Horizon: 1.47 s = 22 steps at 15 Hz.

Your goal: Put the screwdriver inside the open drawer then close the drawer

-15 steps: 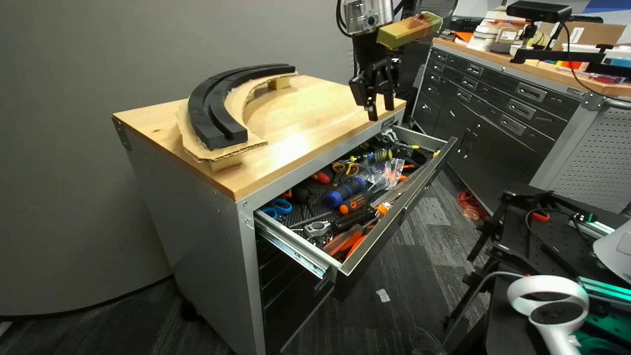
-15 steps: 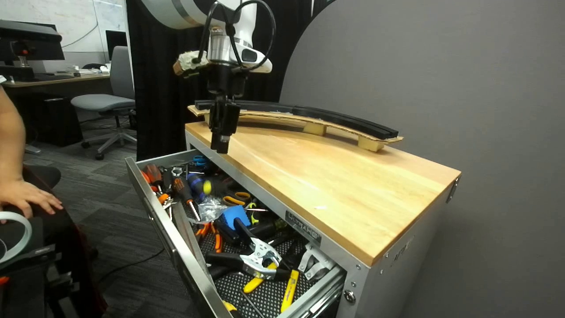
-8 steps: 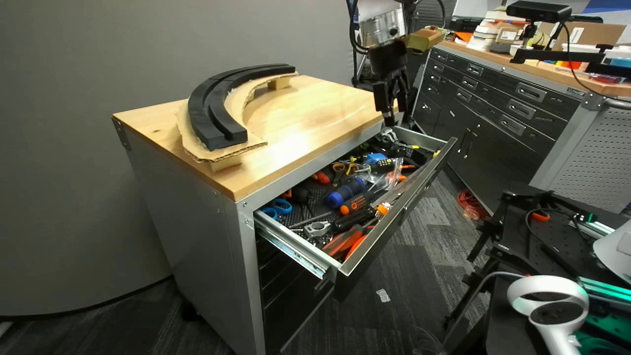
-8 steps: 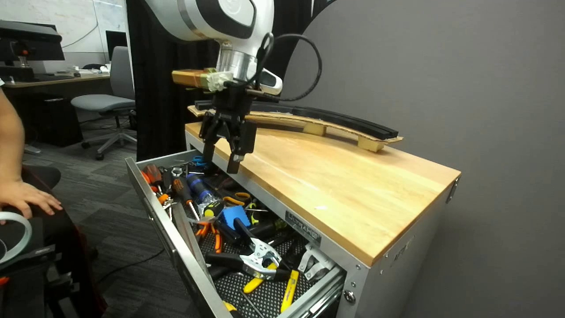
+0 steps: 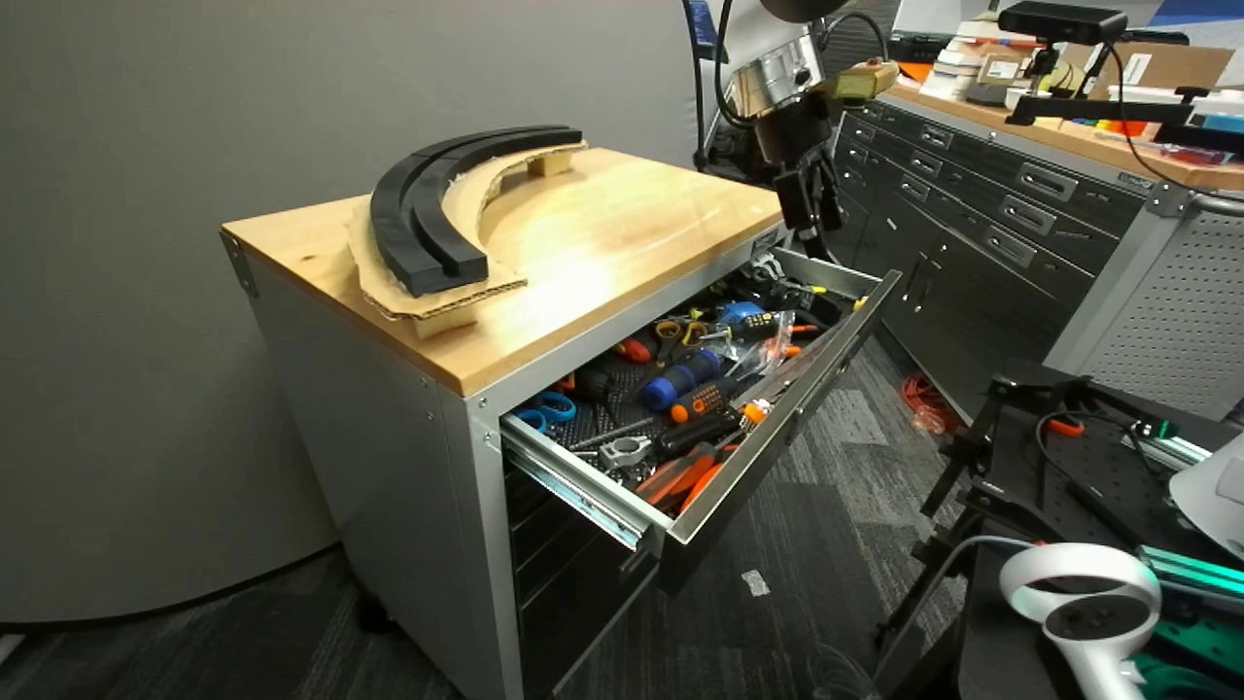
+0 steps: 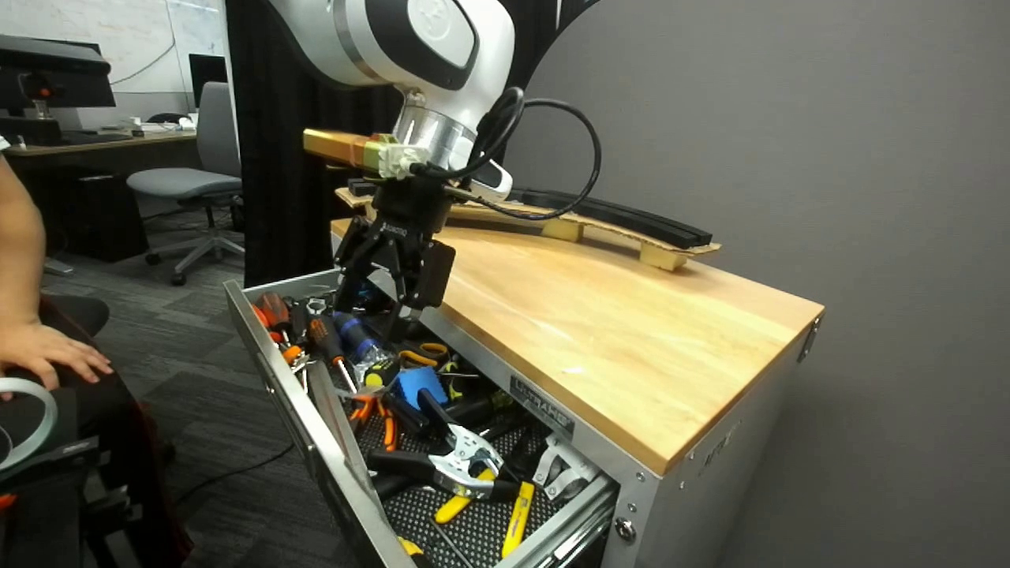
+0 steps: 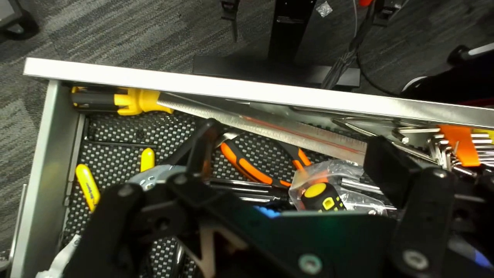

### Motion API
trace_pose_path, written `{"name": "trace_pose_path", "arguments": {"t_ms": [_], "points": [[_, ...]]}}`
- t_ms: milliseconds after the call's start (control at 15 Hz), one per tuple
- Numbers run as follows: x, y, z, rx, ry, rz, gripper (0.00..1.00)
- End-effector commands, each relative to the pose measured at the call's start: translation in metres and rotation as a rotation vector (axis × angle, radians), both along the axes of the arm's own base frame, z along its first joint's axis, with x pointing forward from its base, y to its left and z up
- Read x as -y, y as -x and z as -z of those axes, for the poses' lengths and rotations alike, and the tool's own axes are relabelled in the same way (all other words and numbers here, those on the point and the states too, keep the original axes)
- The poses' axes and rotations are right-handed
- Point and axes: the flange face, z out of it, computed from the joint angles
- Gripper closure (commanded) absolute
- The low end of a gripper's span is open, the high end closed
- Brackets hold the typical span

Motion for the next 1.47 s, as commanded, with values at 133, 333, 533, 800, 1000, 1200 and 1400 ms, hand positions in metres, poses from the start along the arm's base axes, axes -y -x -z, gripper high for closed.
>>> {"name": "trace_pose_path", "arguments": {"t_ms": [133, 333, 533, 800, 1000, 1200, 1400], "points": [[0.038, 0.019, 0.042, -0.141, -0.002, 0.034, 0.00], [0.068, 0.037, 0.078, -0.231, 0.002, 0.106, 0.00], [0.087, 0.053, 0.107, -0.271, 0.011, 0.174, 0.25], [0.095, 0.063, 0.127, -0.257, -0.019, 0.262, 0.50], [0.092, 0.057, 0.129, -0.144, -0.085, 0.364, 0.74], [0.086, 0.052, 0.122, -0.064, -0.144, 0.430, 0.96], [0.082, 0.043, 0.121, 0.047, -0.176, 0.481, 1.00]]}}
